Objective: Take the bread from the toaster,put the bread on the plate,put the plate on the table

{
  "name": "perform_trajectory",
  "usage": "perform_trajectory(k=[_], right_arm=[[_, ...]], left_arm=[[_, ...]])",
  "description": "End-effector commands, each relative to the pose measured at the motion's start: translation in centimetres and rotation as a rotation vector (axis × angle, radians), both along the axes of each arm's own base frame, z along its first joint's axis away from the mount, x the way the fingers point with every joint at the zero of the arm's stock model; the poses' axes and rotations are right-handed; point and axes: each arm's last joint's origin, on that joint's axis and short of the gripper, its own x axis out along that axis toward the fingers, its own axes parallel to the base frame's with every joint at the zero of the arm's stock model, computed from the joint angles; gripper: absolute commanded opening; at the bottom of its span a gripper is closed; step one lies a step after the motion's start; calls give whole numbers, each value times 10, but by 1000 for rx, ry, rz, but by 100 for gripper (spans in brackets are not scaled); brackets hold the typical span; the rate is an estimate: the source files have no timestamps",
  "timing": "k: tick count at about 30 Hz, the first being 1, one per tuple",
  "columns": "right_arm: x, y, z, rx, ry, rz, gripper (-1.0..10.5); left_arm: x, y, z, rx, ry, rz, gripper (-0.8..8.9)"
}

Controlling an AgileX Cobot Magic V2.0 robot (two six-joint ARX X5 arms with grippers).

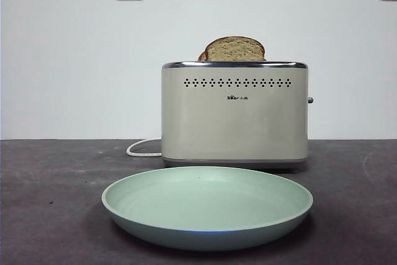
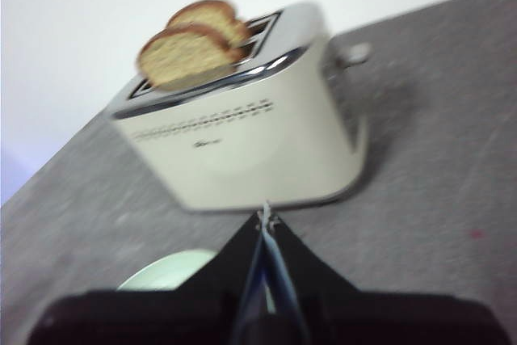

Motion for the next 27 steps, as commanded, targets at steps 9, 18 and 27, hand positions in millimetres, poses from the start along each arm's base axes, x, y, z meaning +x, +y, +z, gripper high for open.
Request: perform_trajectory(k=[9, 18, 27], right_arm=[[13, 7, 72, -149, 256, 295, -12], [16, 10, 86, -239, 431, 399, -12], [15, 10, 86, -240, 429, 406, 2]], left_arm=[[-1, -8, 48, -18, 182, -325, -6], [-5, -11, 54, -27, 294, -446, -6], [-6, -12, 52, -38, 324, -460, -3]])
